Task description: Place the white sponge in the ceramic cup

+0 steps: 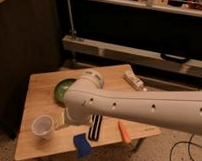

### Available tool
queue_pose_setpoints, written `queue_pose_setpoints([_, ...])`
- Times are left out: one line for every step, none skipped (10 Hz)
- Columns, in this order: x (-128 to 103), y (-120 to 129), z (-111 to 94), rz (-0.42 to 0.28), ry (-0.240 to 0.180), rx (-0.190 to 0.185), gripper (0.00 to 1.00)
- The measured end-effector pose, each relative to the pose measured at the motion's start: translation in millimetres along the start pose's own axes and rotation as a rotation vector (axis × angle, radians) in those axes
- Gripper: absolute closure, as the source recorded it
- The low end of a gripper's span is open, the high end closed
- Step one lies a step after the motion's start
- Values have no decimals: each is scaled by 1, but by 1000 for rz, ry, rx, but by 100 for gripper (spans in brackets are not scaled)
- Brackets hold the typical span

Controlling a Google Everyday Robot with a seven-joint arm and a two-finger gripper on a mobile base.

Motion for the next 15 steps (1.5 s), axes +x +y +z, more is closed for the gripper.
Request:
queue_pose_setpoints([0, 3, 6, -41, 2, -39, 20])
queue_pose_setpoints([-1, 1, 6, -83, 2, -71, 20])
queue_pose_setpoints([-2, 0, 6, -139, -1, -88, 20])
queue_pose_setpoints([-4, 5, 8, -190, -6, -126, 20])
queue_pose_setpoints([-4, 2, 13, -231, -11, -157, 20])
queue_pose_setpoints([-1, 8, 16, -230, -27, -163, 20])
queue_pose_setpoints([-2, 12, 22, -229, -48, -158, 20])
queue_pose_setpoints([-4, 11, 30, -228, -59, -142, 20])
queue_pose_setpoints([-6, 13, 41, -218, -63, -122, 20])
queue_pose_setpoints([-7, 17, 50, -207, -63, -102, 20])
queue_pose_setpoints([-7, 21, 61, -200, -60, -86, 20])
queue_pose_setpoints([-9, 23, 74, -199, -63, -83, 20])
queue_pose_setpoints([-12, 22, 87, -197, -68, -79, 20])
queue_pose_setpoints([-12, 23, 99, -198, -66, -80, 20])
queue_pose_setpoints([-13, 23, 109, -194, -66, -80, 20])
